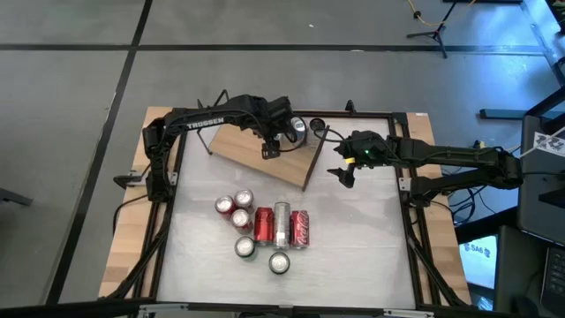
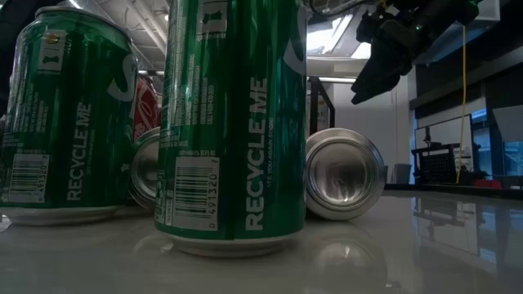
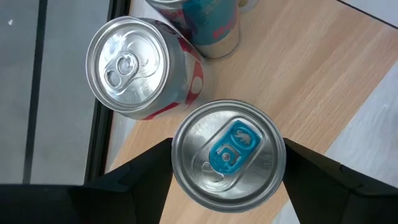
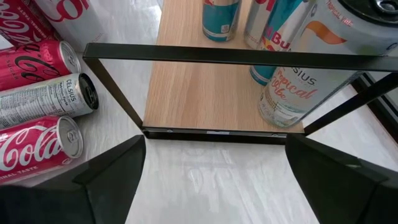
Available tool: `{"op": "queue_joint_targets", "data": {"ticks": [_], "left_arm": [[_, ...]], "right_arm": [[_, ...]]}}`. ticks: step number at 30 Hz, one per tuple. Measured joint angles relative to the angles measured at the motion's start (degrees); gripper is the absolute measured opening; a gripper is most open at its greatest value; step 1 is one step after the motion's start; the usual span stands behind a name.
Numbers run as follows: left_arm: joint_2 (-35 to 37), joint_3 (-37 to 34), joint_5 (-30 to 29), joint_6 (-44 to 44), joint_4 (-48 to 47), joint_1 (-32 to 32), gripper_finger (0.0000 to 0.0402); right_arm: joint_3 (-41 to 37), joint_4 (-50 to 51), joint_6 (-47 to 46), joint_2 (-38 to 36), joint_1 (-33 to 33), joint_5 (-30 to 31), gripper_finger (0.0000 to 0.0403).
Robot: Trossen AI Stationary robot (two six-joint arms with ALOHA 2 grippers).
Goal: Place canned beverage on shelf
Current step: Put the blue soda can on the shelf aligned with the other blue soda can
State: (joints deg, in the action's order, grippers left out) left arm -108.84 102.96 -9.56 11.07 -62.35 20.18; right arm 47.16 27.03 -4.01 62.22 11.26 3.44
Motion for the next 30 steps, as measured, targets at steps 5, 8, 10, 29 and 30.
{"op": "queue_joint_targets", "data": {"ticks": [5,8,10,29,30], "left_arm": [[0.0,0.0,1.34,0.0,0.04,0.0,0.0264],[0.0,0.0,3.2,-0.02,0.04,0.0,0.0264],[0.0,0.0,3.31,-0.02,0.04,-0.02,0.0264],[0.0,0.0,0.97,0.0,0.04,-0.11,0.0345],[0.0,0.0,0.87,0.0,0.04,-0.11,0.0346]], "right_arm": [[0.0,0.0,0.0,0.0,0.0,0.0,0.0381],[0.0,0.01,0.0,0.01,0.0,0.0,0.0381],[0.0,0.0,0.0,0.0,0.0,0.0,0.0381],[0.0,0.01,0.0,0.01,0.0,0.0,0.0381],[0.0,0.01,0.0,0.0,0.01,0.01,0.0381]]}}
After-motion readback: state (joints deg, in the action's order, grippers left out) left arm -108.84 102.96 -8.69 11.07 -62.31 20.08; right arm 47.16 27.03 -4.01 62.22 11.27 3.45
